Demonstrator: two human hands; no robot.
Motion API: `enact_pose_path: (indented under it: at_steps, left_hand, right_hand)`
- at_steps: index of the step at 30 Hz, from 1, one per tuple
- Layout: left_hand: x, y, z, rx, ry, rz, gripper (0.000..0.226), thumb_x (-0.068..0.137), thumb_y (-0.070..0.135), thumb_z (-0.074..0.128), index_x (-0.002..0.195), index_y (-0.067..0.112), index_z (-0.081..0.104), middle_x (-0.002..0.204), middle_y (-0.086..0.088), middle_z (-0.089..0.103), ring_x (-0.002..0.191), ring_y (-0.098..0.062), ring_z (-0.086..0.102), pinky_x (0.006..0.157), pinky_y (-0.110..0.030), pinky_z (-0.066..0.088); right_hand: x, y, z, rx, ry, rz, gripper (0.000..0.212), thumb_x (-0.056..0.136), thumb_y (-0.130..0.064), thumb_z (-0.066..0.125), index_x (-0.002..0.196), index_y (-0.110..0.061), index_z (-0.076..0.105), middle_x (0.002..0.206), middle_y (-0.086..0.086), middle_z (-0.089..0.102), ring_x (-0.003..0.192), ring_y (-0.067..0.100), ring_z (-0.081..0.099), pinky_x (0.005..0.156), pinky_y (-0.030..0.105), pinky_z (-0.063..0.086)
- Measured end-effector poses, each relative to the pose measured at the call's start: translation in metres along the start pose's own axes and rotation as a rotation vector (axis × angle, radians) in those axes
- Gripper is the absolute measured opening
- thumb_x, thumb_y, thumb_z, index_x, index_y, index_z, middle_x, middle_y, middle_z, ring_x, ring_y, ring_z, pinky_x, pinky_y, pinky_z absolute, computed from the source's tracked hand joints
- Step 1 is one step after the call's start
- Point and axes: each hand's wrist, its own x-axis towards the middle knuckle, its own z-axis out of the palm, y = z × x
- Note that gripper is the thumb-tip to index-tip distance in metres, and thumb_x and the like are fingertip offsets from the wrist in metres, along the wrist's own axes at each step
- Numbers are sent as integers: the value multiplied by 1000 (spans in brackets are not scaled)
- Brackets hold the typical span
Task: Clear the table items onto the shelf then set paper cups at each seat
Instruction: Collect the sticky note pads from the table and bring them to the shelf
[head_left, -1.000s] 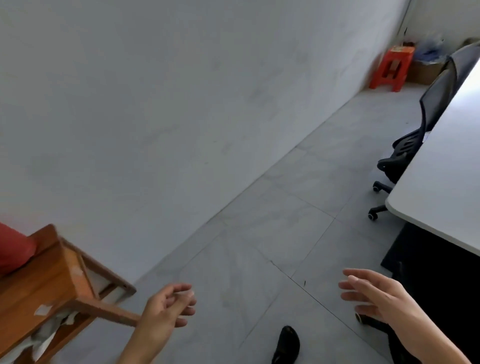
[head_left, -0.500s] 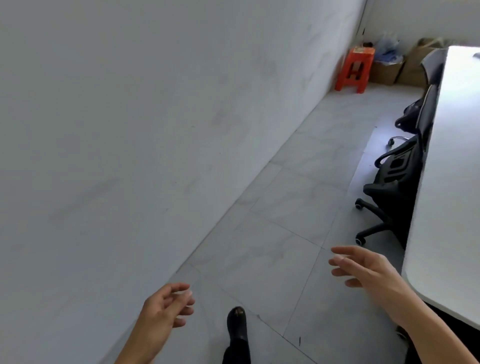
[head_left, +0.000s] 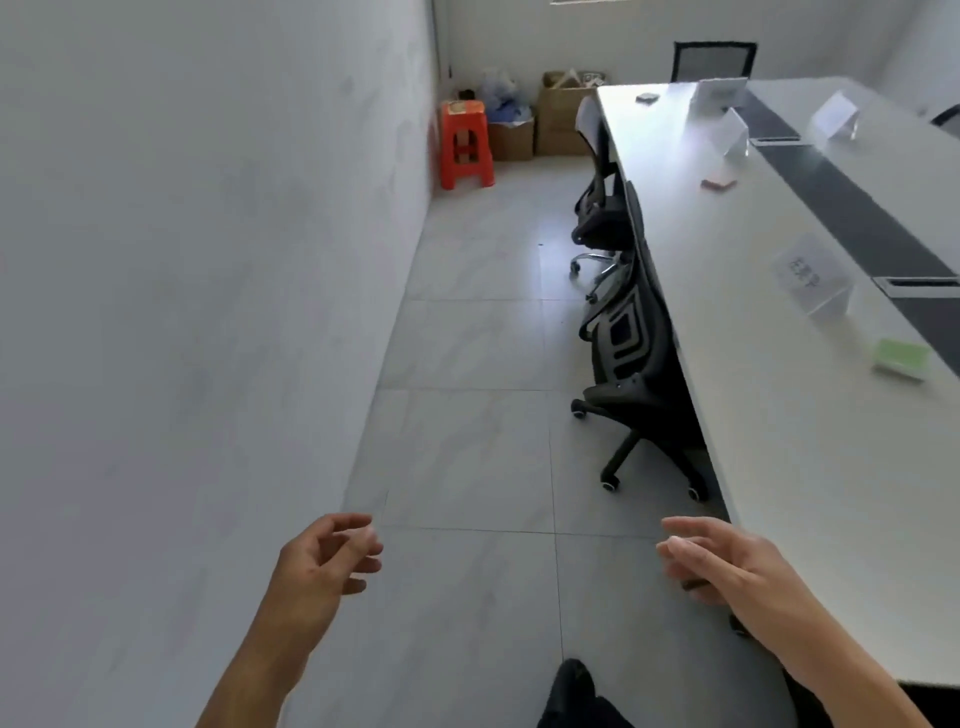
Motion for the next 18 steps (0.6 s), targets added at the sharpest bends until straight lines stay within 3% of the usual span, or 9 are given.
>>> enact_pose_path:
  at_steps: [5, 10, 13, 18]
  left_hand:
    - [100, 41, 63, 82, -166, -10, 13, 93, 16, 59, 104, 12, 66, 91, -14, 73, 84, -28, 70, 70, -33, 54]
    - [184, 94, 108, 151, -212, -1, 13, 92, 11, 60, 103, 10, 67, 82, -12, 76, 81, -30, 71, 68, -36, 55]
    - [228, 125, 136, 176, -211, 21, 12, 92, 13, 60, 102, 12, 67, 87, -12, 74, 84, -30, 70, 70, -37, 54]
    - [293, 159, 198, 210, -375, 2, 12, 92, 9, 60, 101, 10, 67, 87, -17, 74, 79, -29, 70, 68, -36, 53]
  right_hand:
    - [83, 4, -38, 58, 126, 100, 17, 89, -24, 65, 106, -23, 68, 90, 1, 77, 86, 17, 73, 83, 42, 54]
    - [173, -20, -79, 17, 185, 92, 24, 88, -30, 66, 111, -24, 67, 90, -5, 75, 90, 12, 70, 86, 33, 52]
    - [219, -42, -105, -51, 191, 51, 24, 88, -34, 65, 111, -29, 65, 98, -8, 71, 94, 10, 67, 83, 28, 51]
    - [267, -57, -139, 29, 287, 79, 15, 88, -33, 65, 102, -38, 64, 97, -4, 72, 92, 13, 69, 87, 35, 53]
